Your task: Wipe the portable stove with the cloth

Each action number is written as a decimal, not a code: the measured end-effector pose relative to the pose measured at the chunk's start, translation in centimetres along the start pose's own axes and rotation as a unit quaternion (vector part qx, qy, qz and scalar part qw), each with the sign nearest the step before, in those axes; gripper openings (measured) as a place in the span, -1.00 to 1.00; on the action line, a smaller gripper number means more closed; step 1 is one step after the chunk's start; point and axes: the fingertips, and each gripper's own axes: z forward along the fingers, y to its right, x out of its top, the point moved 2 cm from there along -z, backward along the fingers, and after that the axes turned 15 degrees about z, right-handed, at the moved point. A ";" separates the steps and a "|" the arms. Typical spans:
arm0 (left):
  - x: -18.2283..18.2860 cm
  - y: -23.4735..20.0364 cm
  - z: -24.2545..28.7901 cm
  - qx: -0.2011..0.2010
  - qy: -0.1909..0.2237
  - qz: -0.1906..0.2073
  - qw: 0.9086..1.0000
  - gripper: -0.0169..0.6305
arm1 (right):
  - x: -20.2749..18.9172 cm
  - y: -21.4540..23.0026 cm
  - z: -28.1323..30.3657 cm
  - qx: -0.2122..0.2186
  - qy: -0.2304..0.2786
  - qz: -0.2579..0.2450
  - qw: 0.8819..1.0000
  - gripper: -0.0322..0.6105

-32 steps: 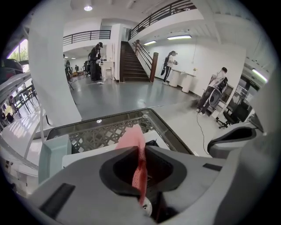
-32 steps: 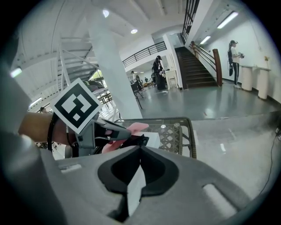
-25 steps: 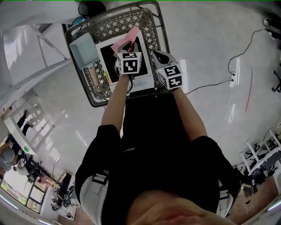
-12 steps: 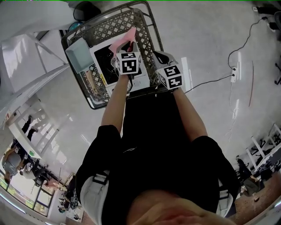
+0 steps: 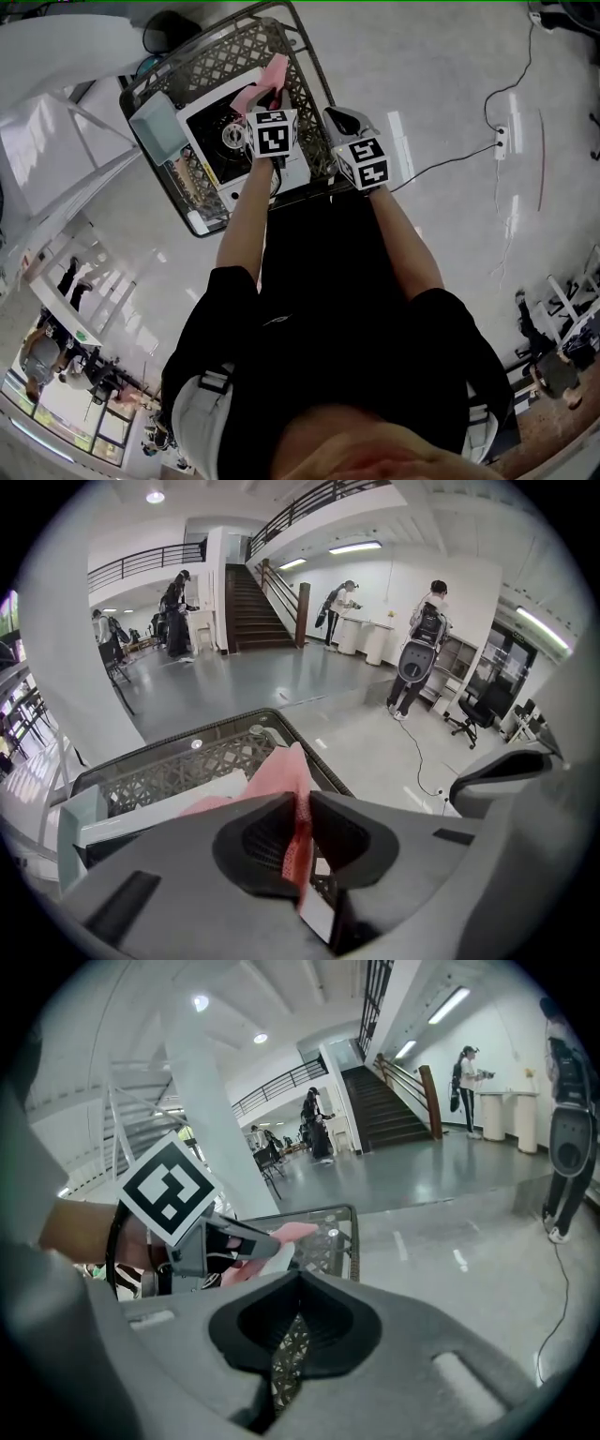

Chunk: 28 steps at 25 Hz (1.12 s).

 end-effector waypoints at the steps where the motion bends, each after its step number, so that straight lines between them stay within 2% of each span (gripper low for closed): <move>1: 0.0 0.3 0.2 -0.002 0.000 0.002 1.000 -0.80 | 0.0 0.3 -0.1 -0.002 0.001 0.002 1.000 -0.89; 11: 0.5 0.6 -0.2 0.012 -0.003 -0.006 1.000 -0.80 | 0.3 2.0 -0.9 0.000 -0.002 0.003 1.000 -0.89; 18: 1.9 -0.1 -3.9 0.069 0.067 -0.040 0.995 -0.81 | 1.6 1.0 -1.2 0.048 -0.021 -0.042 0.998 -0.89; 21: 2.2 -0.5 -6.3 0.107 0.097 -0.058 0.988 -0.80 | 2.0 0.3 -1.1 0.077 -0.032 -0.079 0.993 -0.89; 24: 2.4 -0.6 -9.7 0.160 0.122 -0.073 0.977 -0.80 | 2.6 -0.7 -1.3 0.114 -0.041 -0.116 0.986 -0.89; 28: 1.7 -0.9 -14.7 0.241 0.153 -0.106 0.952 -0.80 | 3.7 -3.4 -1.1 0.178 -0.043 -0.190 0.965 -0.89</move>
